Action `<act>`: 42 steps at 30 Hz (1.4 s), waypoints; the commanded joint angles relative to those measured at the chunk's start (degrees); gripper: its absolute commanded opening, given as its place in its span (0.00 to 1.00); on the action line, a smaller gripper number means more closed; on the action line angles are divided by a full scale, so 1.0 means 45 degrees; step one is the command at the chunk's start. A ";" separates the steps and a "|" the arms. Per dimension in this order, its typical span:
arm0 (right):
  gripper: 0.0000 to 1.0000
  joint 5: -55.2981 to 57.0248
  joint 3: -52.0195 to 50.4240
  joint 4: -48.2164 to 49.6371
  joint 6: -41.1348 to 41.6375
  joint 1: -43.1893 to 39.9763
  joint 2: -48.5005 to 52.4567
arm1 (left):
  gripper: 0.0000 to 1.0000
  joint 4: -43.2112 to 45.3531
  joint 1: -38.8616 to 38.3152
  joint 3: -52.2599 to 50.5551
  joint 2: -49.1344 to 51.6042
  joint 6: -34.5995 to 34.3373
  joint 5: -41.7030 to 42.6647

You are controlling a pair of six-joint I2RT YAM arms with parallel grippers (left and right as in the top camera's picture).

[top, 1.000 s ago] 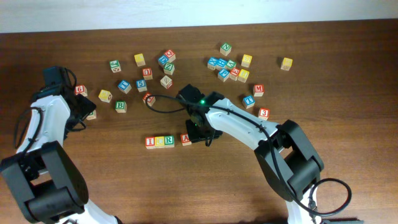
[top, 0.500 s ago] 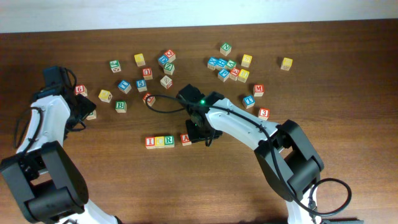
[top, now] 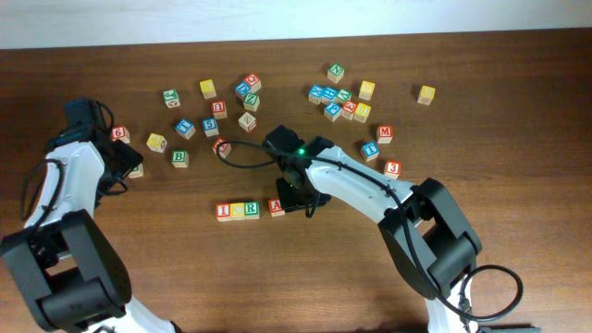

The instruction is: Spell out ICRA

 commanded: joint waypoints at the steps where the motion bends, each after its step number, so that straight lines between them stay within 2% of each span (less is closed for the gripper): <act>1: 0.43 0.0155 -0.0068 -0.0015 -0.0024 0.0107 -0.0087 | 0.99 -0.0010 0.0019 -0.0049 -0.0282 -0.0034 -0.0049; 42: 0.43 -0.1875 -0.0068 -0.0053 -0.0015 0.0121 -0.0087 | 0.99 -0.0010 0.0019 -0.0049 -0.0282 -0.0034 -0.0049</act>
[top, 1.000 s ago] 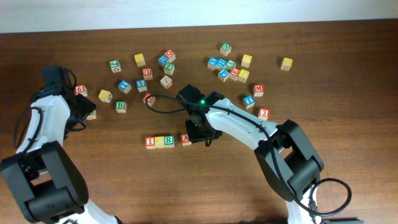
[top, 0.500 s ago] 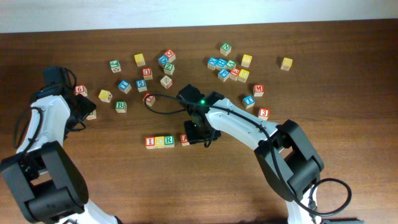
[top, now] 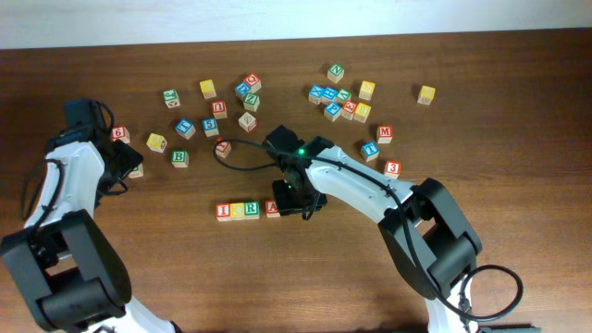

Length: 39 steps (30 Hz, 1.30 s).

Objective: Spell out ICRA
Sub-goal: 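Push the A block left toward the R block with right gripper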

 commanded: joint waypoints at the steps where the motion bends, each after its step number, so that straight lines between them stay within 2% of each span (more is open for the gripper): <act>1: 0.43 -0.0306 -0.0068 0.0000 -0.0029 0.0121 -0.0087 | 0.99 -0.0010 0.0019 -0.0049 -0.0282 -0.0034 -0.0044; 32: 0.44 -0.0379 -0.0068 0.0112 0.0015 0.0282 -0.0087 | 0.99 -0.0010 0.0019 -0.0049 -0.0282 -0.0034 -0.0044; 39: 0.43 0.1292 -0.0068 0.0189 0.0015 0.0282 -0.0087 | 0.99 -0.0010 0.0019 -0.0049 -0.0282 -0.0034 -0.0044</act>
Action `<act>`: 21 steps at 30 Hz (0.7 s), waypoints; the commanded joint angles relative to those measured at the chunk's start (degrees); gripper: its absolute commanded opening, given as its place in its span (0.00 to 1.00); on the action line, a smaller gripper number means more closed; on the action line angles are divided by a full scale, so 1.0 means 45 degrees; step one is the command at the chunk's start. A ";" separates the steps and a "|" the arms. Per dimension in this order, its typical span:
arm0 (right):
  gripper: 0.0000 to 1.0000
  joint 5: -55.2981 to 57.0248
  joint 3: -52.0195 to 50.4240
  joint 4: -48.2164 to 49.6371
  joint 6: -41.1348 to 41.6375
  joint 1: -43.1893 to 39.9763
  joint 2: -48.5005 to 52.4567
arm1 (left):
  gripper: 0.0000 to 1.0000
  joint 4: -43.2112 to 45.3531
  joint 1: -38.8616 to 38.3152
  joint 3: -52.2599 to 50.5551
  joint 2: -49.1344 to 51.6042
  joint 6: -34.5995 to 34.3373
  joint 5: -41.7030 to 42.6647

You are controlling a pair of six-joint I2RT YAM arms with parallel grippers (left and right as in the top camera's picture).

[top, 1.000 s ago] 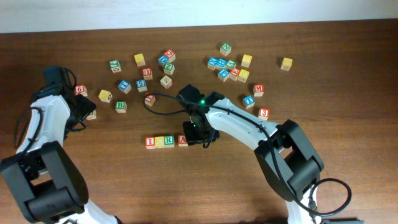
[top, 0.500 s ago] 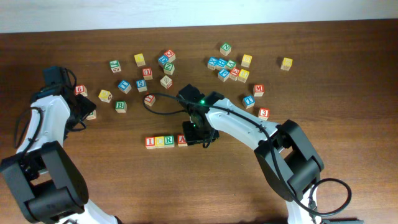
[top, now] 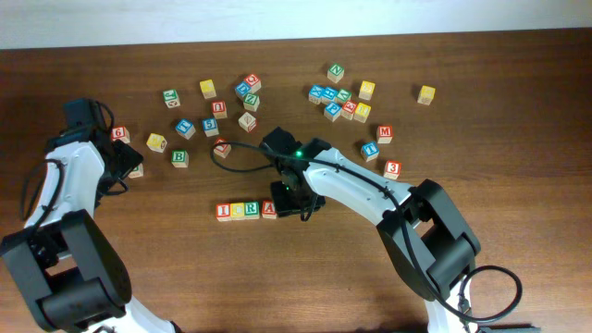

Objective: Spell out ICRA
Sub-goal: 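Push the A block left toward the R block with right gripper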

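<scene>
A row of blocks lies at the table's middle front: I (top: pixel 223 212), C (top: pixel 238 211), R (top: pixel 252 210). The red A block (top: pixel 269 209) sits at the row's right end, touching the R. My right gripper (top: pixel 280 205) is down at the A block's right side and appears shut on it; its fingers are mostly hidden under the black wrist. My left gripper (top: pixel 128 168) rests far left beside a small pale block (top: pixel 137 171). Its jaws are hidden.
Several loose letter blocks are scattered across the back, in a left cluster around a green B block (top: pixel 179 158) and a right cluster around a red M block (top: pixel 385 134). A yellow block (top: pixel 425 94) lies alone at back right. A black cable loops near the right arm.
My right gripper and the A block have shifted slightly left. The small gap between the A and the R has closed. The left arm has not moved.
The A block first lay tilted, a clear gap right of the I, C, R row, with my right gripper beside it. Then it stood straighter and closer to the R. Now it touches the R in line.
</scene>
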 commanded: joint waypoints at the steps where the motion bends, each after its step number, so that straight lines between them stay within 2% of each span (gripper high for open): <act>1: 0.44 0.0962 -0.0068 0.0175 0.0010 0.0102 -0.0087 | 0.99 -0.0010 0.0019 -0.0049 -0.0282 -0.0034 -0.0049; 15: 0.43 0.0136 -0.0068 0.1005 0.0015 0.0107 -0.0087 | 0.99 -0.0010 0.0019 -0.0049 -0.0282 -0.0034 -0.0049; 21: 0.43 0.0146 -0.0068 0.0175 0.0010 0.0107 -0.0087 | 0.99 -0.0010 0.0019 -0.0049 -0.0282 -0.0034 -0.0049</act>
